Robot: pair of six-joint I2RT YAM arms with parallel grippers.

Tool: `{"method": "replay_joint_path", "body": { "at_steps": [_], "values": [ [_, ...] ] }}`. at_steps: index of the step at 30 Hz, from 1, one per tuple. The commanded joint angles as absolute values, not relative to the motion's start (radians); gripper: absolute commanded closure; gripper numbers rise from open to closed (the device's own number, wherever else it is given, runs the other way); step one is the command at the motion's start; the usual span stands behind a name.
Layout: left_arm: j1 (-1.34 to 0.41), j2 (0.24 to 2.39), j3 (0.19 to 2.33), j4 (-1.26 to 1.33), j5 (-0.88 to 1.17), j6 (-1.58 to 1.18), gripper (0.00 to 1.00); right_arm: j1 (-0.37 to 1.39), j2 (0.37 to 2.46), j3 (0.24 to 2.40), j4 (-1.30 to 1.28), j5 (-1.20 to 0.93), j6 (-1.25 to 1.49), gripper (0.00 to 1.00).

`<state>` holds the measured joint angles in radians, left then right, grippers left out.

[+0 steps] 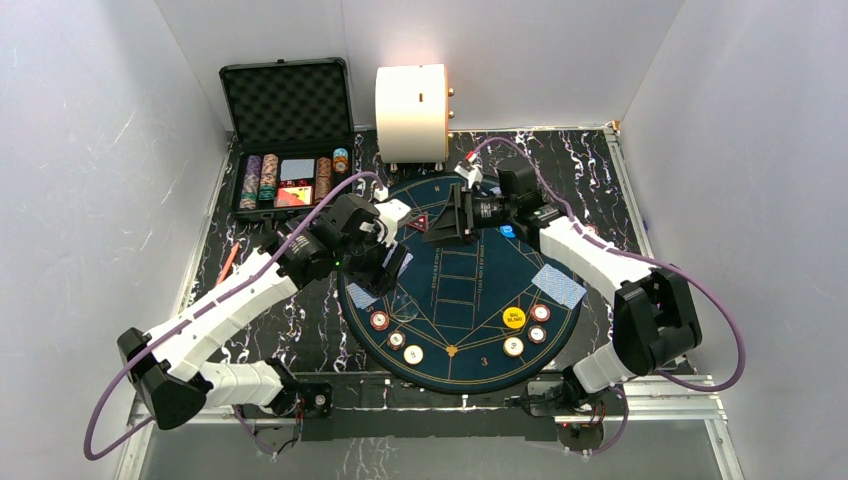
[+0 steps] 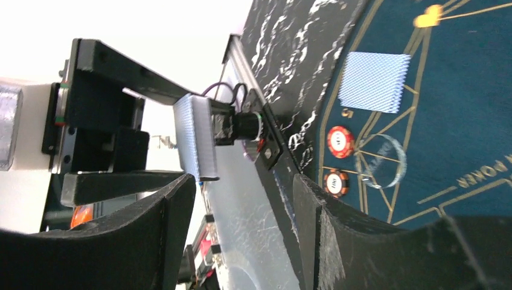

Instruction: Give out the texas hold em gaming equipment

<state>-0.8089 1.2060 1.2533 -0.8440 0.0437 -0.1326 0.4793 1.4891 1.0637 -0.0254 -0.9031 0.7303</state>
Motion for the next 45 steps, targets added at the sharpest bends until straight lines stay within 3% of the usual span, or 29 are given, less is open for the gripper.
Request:
{"method": "replay_joint_path", "body": {
  "at_steps": [1, 14, 19, 25, 33, 45],
  "values": [
    [-0.815, 1.200, 1.262, -0.830, 0.068, -0.116, 1.00, 0.549, 1.497, 1.080, 0.144, -0.997, 0.834, 0.33],
    [-0.814, 1.212, 1.257, -0.813, 0.113, -0.113, 1.00, 0.640, 1.577, 1.133, 0.159, -0.965, 0.841, 0.34],
    [-0.814, 1.217, 1.255, -0.813, 0.121, -0.113, 1.00, 0.643, 1.587, 1.155, 0.121, -0.949, 0.819, 0.41],
    [-0.813, 1.213, 1.249, -0.805, 0.124, -0.117, 1.00, 0.642, 1.578, 1.180, 0.008, -0.916, 0.738, 0.57],
    [-0.813, 1.220, 1.244, -0.805, 0.124, -0.115, 1.00, 0.641, 1.547, 1.205, -0.072, -0.882, 0.691, 0.63],
    [-0.814, 1.231, 1.235, -0.796, 0.129, -0.122, 1.00, 0.640, 1.517, 1.228, -0.120, -0.889, 0.677, 0.59]
  ]
}}
